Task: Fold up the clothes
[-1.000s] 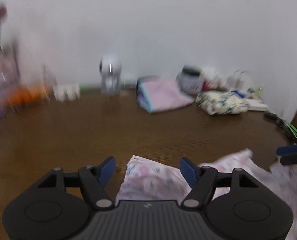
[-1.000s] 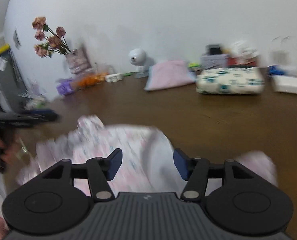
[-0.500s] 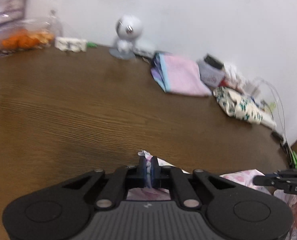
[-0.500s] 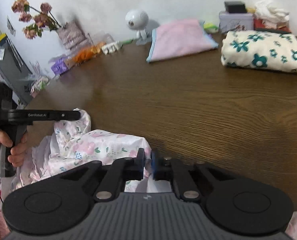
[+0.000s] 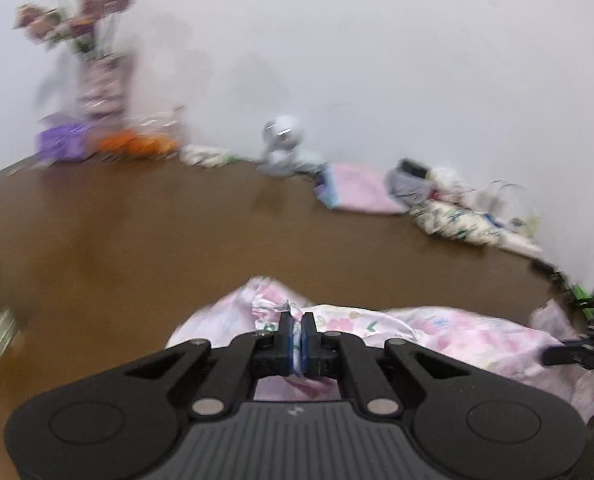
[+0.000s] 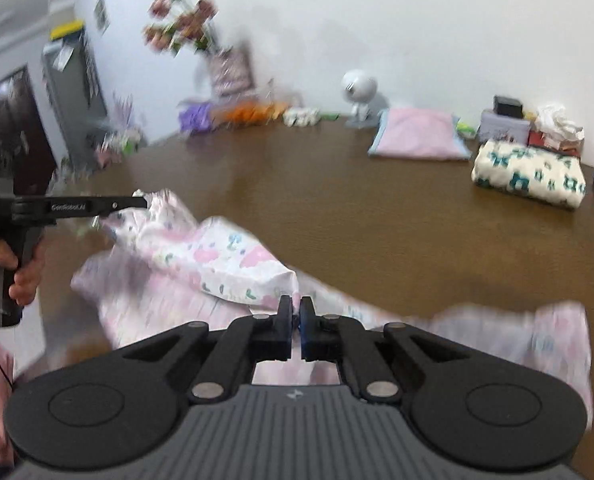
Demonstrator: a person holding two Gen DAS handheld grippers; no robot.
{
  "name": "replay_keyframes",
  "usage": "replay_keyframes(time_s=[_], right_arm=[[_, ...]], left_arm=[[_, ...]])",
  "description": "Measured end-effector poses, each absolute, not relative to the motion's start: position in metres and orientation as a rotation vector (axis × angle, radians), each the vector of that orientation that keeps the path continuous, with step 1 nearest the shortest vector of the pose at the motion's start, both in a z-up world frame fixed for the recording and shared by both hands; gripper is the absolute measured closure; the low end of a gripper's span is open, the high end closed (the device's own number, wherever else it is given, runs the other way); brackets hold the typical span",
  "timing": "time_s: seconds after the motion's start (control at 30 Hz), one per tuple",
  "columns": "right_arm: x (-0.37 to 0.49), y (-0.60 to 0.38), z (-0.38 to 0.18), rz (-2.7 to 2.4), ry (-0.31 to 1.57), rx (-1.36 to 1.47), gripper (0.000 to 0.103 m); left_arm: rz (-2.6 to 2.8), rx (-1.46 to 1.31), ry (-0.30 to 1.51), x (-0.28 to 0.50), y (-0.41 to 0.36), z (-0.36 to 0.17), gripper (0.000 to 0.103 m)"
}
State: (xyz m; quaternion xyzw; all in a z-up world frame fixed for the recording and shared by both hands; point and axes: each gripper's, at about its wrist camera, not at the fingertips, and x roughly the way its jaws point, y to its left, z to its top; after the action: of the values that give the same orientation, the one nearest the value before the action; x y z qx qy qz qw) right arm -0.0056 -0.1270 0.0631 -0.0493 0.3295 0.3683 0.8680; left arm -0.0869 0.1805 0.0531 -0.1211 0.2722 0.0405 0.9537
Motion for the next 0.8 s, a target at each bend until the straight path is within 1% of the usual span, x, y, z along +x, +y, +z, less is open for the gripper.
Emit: replay_keyframes(time_s=[0.17, 0.23, 0.27, 0.3, 0.33, 0.4, 0.5, 0.53, 0.6, 0.67, 0.77, 0.8], right_arm=[[-0.03, -0.122, 0.04, 0.788, 0.784, -0.139, 0.099], [-0.037, -0.122, 0.04, 0.791, 0.786, -0.148, 0.09], [-0.042, -0.124, 0.046, 0.798, 0.764, -0.141, 0.087], [-0.047, -0.127, 0.052, 0.806, 0.742, -0.133, 0.072], [-0.052, -0.129, 0.058, 0.813, 0.72, -0.125, 0.055], [-0.051, -0.131, 0.069, 0.819, 0.671, -0.073, 0.054], [-0.041, -0.122, 0.072, 0.789, 0.63, -0.037, 0.054], [-0.035, -0.115, 0.069, 0.773, 0.628, -0.039, 0.055], [-0.03, -0.103, 0.056, 0.773, 0.657, -0.057, 0.06], [-0.025, -0.09, 0.043, 0.775, 0.689, -0.076, 0.06], [-0.034, -0.097, 0.03, 0.786, 0.73, -0.076, 0.06], [-0.038, -0.104, 0.028, 0.782, 0.731, -0.06, 0.055]], left_arm=[[0.123, -0.296, 0.617, -0.101, 0.196, 0.03, 0.1], [0.105, -0.269, 0.634, -0.104, 0.195, 0.031, 0.099], [0.108, -0.271, 0.631, -0.106, 0.197, 0.033, 0.095], [0.117, -0.281, 0.621, -0.109, 0.2, 0.038, 0.092], [0.126, -0.292, 0.611, -0.111, 0.203, 0.042, 0.091], [0.135, -0.318, 0.58, -0.116, 0.209, 0.052, 0.089], [0.084, -0.333, 0.485, -0.113, 0.202, 0.078, 0.089], [0.054, -0.324, 0.455, -0.109, 0.195, 0.084, 0.086], [-0.005, -0.298, 0.436, -0.097, 0.176, 0.088, 0.074], [-0.055, -0.26, 0.467, -0.079, 0.154, 0.078, 0.072], [-0.106, -0.226, 0.575, -0.058, 0.133, 0.054, 0.072], [-0.112, -0.218, 0.604, -0.055, 0.13, 0.046, 0.072]])
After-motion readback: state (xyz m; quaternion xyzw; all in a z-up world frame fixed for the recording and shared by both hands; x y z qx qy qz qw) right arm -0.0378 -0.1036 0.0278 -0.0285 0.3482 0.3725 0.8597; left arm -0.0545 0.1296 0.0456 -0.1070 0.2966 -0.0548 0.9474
